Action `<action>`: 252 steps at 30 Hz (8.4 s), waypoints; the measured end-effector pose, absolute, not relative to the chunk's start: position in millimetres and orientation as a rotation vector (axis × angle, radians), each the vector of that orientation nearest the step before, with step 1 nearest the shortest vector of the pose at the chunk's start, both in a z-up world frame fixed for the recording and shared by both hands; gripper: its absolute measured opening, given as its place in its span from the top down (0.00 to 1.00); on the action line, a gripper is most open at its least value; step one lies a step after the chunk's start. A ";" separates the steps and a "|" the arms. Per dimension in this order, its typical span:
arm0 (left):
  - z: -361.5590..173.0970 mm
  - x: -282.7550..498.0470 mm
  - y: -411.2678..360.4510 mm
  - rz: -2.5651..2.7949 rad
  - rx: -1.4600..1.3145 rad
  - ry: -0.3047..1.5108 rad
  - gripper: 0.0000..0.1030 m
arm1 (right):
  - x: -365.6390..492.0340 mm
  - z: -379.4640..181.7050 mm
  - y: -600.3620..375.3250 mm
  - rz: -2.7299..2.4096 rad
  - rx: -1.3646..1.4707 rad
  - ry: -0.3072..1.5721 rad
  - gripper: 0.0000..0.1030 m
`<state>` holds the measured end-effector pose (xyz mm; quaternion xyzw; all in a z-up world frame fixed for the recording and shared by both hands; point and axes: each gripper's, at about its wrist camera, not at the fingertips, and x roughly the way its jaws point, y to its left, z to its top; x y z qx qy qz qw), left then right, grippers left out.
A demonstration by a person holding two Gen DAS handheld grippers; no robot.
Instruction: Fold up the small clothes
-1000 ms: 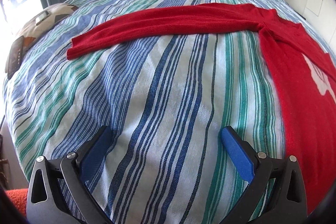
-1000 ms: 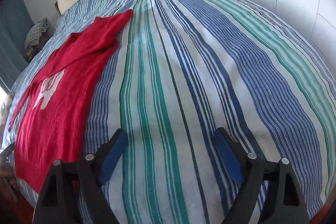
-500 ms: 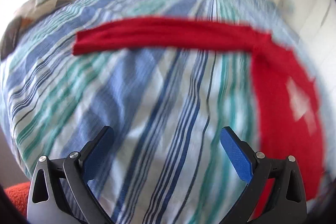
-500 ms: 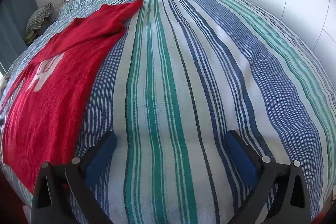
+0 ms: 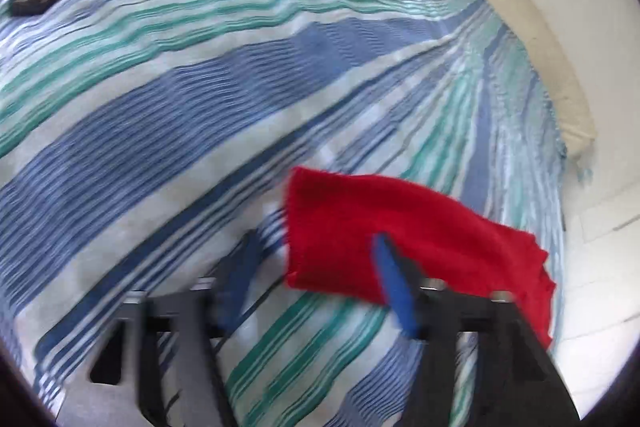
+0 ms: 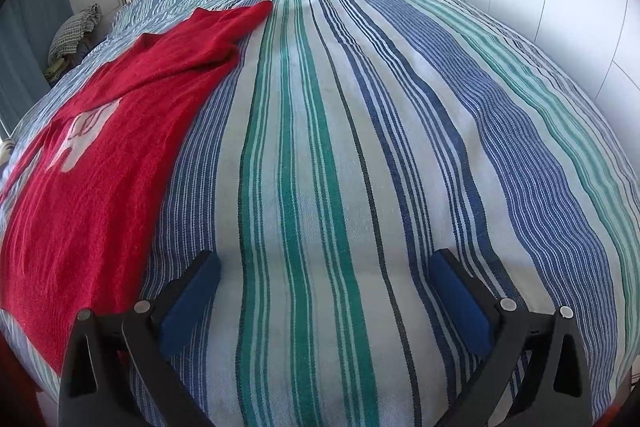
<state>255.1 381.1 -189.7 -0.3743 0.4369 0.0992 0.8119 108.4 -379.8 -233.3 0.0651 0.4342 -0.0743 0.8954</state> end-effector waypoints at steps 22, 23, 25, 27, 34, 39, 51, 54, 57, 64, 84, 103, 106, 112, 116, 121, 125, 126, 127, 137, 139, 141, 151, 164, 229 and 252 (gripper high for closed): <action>24.5 318.5 -58.7 -0.462 -0.220 0.792 0.35 | 110.0 -233.3 -380.0 -0.153 0.131 0.904 0.00; -2.1 304.5 -74.4 -0.466 -0.198 0.841 0.28 | 109.8 -233.2 -380.1 -0.151 0.131 0.904 0.00; -41.7 273.2 -79.6 -0.497 -0.161 0.907 0.29 | 108.8 -233.5 -379.7 -0.149 0.131 0.902 0.00; -85.3 230.9 -74.6 -0.500 -0.097 0.985 0.29 | 108.2 -233.8 -379.5 -0.147 0.130 0.901 0.00; -168.3 114.0 20.7 -0.398 0.017 1.148 0.29 | 109.8 -235.0 -377.1 -0.155 0.113 0.904 0.00; -142.8 67.0 82.7 -0.337 -0.079 1.084 0.29 | 108.0 -230.8 -379.2 -0.147 0.126 0.912 0.00; -147.3 69.5 166.4 -0.161 -0.362 0.996 0.22 | 95.0 -229.6 -379.6 -0.163 0.133 0.907 0.00; -142.3 68.3 166.7 -0.165 -0.349 0.977 0.22 | 93.8 -229.9 -380.0 -0.163 0.137 0.904 0.00; -143.3 68.7 165.2 -0.167 -0.335 0.983 0.22 | 93.8 -230.5 -380.0 -0.166 0.137 0.907 0.00; -145.9 69.1 163.2 -0.164 -0.323 0.996 0.22 | 94.0 -231.6 -378.7 -0.169 0.128 0.905 0.00; -155.4 78.6 143.2 -0.268 -0.335 1.038 0.24 | 52.8 -176.8 -368.7 0.283 0.584 1.013 0.18; -106.5 104.7 131.4 -0.341 -0.439 1.021 0.99 | 89.9 -152.3 -323.8 0.316 0.519 0.921 0.95; -78.8 153.3 125.5 -0.359 -0.445 0.954 0.99 | 127.2 -127.5 -323.1 0.318 0.507 0.840 0.95; -51.5 295.9 102.4 -0.285 -0.367 0.852 0.99 | 256.4 -94.0 -325.2 0.282 0.477 0.737 0.95; -66.6 402.8 78.4 -0.189 -0.275 0.909 0.90 | 359.0 -100.2 -330.6 0.244 0.534 0.707 0.94; -93.9 429.5 101.8 -0.061 -0.279 0.970 0.50 | 389.4 -122.2 -336.9 0.124 0.505 0.761 0.67; -102.6 362.0 107.8 -0.109 -0.182 0.889 0.38 | 346.7 -129.3 -312.5 0.191 0.314 0.765 0.67; -106.5 345.9 101.9 -0.140 -0.158 0.888 0.33 | 336.6 -132.8 -303.1 0.222 0.263 0.776 0.67; -114.0 329.1 94.2 -0.171 -0.117 0.902 0.30 | 323.5 -140.8 -291.4 0.273 0.204 0.806 0.66; -138.4 189.3 102.0 -0.107 -0.053 0.992 0.19 | 185.7 -169.1 -291.4 0.175 0.118 0.913 0.40; -134.7 167.1 89.9 -0.116 -0.031 0.970 0.17 | 161.6 -173.5 -286.0 0.157 0.144 0.897 0.36; -137.7 150.1 81.3 -0.117 -0.031 0.966 0.17 | 147.8 -182.8 -282.3 0.120 0.185 0.900 0.36; -167.0 132.2 63.5 -0.097 0.003 1.025 0.17 | 134.1 -212.1 -271.6 0.015 0.177 0.906 0.26; -181.1 134.6 58.0 -0.129 0.014 1.049 0.07 | 131.6 -225.1 -262.8 0.018 0.098 0.868 0.18; -199.4 117.0 37.7 -0.159 0.156 0.975 0.01 | 135.1 -229.9 -249.0 0.005 -0.009 0.874 0.07; -200.0 115.9 36.8 -0.157 0.160 0.965 0.01 | 135.1 -230.7 -248.5 0.003 -0.014 0.871 0.06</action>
